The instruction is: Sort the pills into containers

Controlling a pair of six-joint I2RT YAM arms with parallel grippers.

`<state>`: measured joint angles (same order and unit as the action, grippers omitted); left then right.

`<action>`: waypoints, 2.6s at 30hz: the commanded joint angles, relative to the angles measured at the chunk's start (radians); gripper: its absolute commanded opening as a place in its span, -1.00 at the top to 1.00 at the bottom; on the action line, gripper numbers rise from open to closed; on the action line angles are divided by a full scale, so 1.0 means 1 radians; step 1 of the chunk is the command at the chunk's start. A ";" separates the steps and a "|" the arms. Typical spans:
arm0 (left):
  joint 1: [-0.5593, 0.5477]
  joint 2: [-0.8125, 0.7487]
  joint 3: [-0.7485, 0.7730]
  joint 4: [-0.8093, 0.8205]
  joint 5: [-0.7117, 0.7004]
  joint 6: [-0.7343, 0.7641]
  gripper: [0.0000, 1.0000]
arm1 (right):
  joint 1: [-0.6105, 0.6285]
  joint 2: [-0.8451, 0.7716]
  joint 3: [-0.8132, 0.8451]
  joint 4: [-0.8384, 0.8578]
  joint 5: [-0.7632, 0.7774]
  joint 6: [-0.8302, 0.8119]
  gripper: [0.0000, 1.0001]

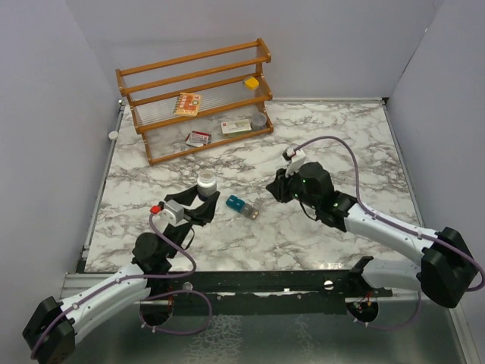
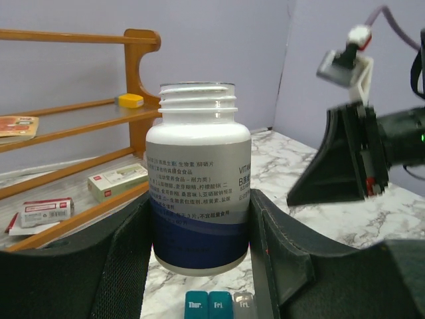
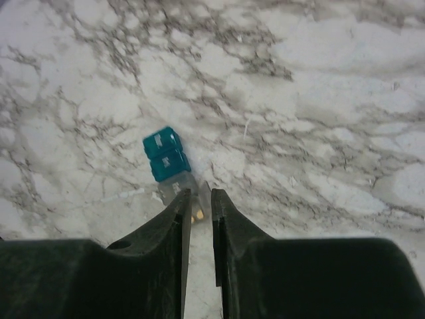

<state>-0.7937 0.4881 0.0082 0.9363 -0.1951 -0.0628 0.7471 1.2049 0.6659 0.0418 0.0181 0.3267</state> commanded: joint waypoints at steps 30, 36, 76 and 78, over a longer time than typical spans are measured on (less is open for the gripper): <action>0.002 0.265 0.055 0.185 0.239 -0.114 1.00 | 0.018 0.083 0.152 0.547 -0.575 0.230 -0.73; 0.002 0.315 0.071 0.233 0.261 -0.133 1.00 | 0.020 0.102 0.154 0.553 -0.575 0.221 -0.72; 0.002 0.425 0.131 0.281 0.244 -0.191 0.99 | 0.044 0.172 0.260 0.359 -0.526 0.096 0.99; 0.002 0.430 0.136 0.282 0.238 -0.197 0.96 | 0.044 0.167 0.257 0.350 -0.523 0.087 0.99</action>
<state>-0.7830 0.9146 0.1032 1.1561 0.0517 -0.2417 0.7799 1.3914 0.9039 0.4599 -0.5404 0.4545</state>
